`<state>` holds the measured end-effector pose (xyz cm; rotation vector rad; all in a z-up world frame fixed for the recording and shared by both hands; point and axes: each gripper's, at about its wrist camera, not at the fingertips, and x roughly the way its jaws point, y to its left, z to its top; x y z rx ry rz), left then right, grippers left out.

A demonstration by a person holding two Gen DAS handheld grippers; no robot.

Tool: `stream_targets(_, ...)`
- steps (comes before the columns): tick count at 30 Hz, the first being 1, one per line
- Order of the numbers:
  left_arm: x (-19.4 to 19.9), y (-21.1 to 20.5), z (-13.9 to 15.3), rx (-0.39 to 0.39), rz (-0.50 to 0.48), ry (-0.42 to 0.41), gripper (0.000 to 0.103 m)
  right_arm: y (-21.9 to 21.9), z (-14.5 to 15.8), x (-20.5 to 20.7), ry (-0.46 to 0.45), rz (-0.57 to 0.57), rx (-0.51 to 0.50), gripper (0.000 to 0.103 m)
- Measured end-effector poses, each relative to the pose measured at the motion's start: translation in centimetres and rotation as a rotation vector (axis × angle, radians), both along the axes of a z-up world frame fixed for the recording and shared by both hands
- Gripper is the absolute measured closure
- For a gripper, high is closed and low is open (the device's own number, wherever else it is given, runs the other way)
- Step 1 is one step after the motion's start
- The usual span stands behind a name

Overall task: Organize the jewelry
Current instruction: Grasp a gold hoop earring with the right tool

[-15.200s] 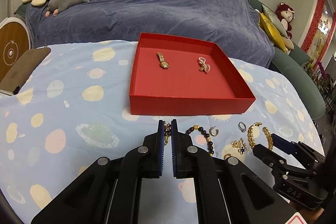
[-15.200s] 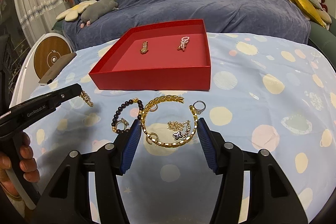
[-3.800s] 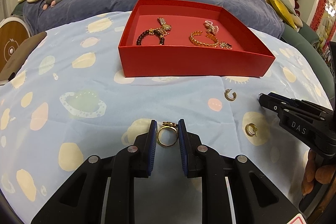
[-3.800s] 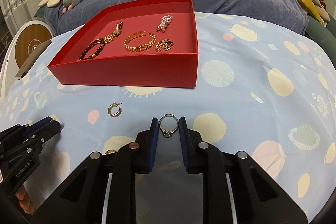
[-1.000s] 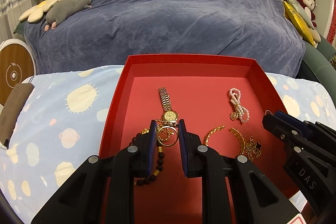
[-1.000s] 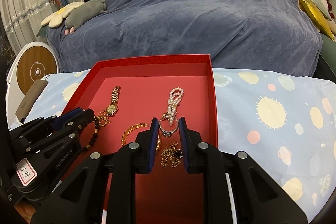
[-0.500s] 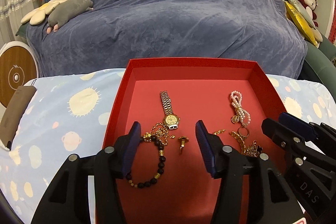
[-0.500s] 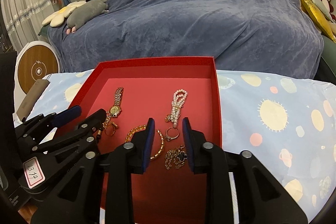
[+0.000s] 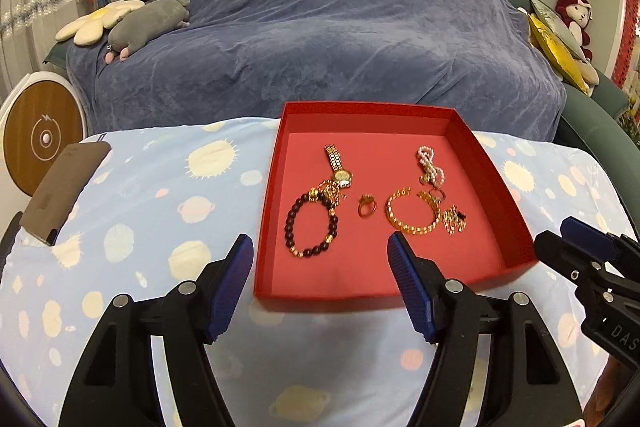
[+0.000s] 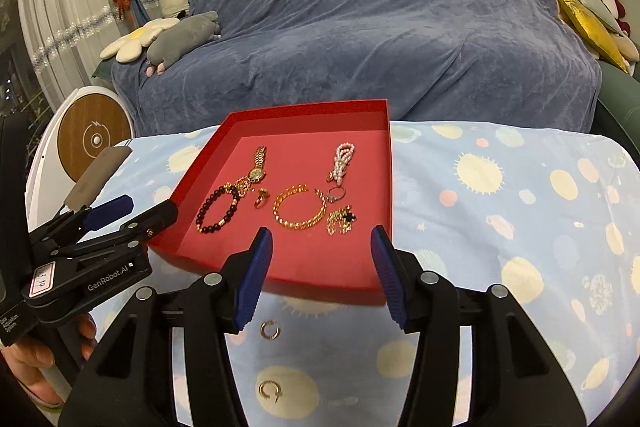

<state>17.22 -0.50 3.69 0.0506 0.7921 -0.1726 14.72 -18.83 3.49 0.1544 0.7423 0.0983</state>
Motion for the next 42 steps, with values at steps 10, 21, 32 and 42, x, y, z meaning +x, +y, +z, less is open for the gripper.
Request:
stream_targets(10, -6.3, 2.3, -2.0, -0.019, -0.012, 0.056, 0.036, 2.7, -3.7, -6.8, 0.101, 0.055, 0.033, 0.048)
stream_targets(21, -7.1, 4.0, -5.1, 0.025, 0.008, 0.102, 0.033, 5.5, -6.8, -7.5, 0.131, 0.097, -0.055, 0.048)
stream_targets(32, -6.9, 4.8, -6.4, 0.029, 0.005, 0.133, 0.032, 5.9, -8.2, -6.6, 0.153, 0.097, -0.08, 0.048)
stream_targets(42, -7.1, 5.1, -6.8, 0.032, 0.001, 0.142, 0.031, 6.1, -8.7, -6.1, 0.158, 0.101, -0.095, 0.059)
